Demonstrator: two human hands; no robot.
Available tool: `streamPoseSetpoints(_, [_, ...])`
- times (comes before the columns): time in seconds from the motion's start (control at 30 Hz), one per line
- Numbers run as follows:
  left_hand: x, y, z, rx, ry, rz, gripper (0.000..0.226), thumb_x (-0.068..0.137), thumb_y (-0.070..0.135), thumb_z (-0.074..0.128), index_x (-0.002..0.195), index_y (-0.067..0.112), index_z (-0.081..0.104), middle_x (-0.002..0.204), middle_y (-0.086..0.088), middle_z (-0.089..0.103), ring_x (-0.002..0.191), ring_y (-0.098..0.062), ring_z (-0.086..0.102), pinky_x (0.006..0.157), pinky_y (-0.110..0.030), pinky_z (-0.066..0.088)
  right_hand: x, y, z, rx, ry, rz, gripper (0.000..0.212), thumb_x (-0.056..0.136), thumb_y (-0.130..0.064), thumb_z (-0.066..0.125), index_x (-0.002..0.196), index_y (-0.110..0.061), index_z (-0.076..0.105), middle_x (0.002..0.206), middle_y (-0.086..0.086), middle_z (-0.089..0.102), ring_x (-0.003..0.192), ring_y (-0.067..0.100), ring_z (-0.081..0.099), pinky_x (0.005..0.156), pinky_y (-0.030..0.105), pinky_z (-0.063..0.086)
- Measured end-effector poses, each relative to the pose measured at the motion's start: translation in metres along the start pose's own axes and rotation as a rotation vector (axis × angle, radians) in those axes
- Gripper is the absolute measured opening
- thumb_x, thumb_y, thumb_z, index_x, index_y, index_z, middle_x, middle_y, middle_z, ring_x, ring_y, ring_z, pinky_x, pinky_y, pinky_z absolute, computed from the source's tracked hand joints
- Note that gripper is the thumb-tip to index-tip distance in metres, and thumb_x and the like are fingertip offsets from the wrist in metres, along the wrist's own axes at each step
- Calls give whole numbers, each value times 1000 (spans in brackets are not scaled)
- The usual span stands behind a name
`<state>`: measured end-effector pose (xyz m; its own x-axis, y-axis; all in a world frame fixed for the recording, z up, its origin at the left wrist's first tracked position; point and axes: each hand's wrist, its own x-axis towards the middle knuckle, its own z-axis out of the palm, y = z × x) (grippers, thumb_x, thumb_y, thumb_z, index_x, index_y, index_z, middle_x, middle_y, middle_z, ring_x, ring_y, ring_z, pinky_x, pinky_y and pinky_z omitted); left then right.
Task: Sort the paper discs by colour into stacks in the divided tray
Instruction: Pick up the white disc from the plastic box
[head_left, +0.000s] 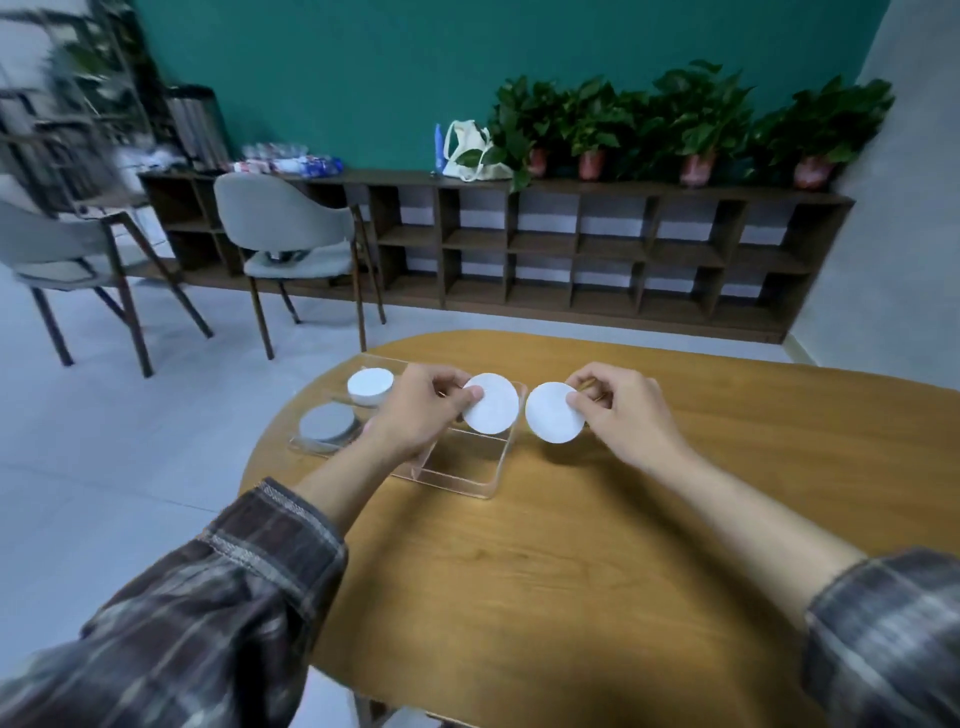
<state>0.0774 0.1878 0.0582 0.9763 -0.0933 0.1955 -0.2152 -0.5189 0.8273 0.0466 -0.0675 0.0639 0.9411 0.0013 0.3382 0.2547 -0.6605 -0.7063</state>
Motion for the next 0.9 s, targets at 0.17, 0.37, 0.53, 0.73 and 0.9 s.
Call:
streamPoseSetpoints(0.17, [19,-41,-58,18,157,-126,11,93,26,78,101,19,74,88,-6,71,77,-21,68,63,-32,55,38,-27,56,72,-53,9,8,90,-12,70,92,-19,73,75,0,68,52,18,64,55,30,58])
streamPoseSetpoints(0.37, [60,-89,-89,25,268,-210,21,91,23,80,106,11,73,97,-14,76,88,-29,75,71,-36,63,84,-41,118,157,-103,149,5,89,-11,75,94,-14,73,68,5,73,50,18,70,53,24,55])
streamPoseSetpoints(0.53, [86,-118,-92,55,291,-270,19,89,22,82,103,9,75,97,-11,77,83,-24,76,79,-40,65,112,-43,153,191,-159,266,7,90,-13,75,96,-11,73,70,7,76,51,12,70,47,11,46])
streamPoseSetpoints(0.73, [104,-134,-91,213,245,-244,22,89,19,83,102,2,76,85,-12,74,65,-21,70,47,-11,49,127,-36,177,14,-133,264,9,81,-24,82,86,-19,77,69,-5,73,63,6,65,53,15,42])
streamPoseSetpoints(0.9, [110,-138,-95,427,198,-148,27,83,26,86,99,5,81,93,-6,76,82,-18,68,64,-23,52,127,-30,183,-102,-100,212,8,74,-28,78,78,-22,76,66,-11,69,78,14,67,74,31,57])
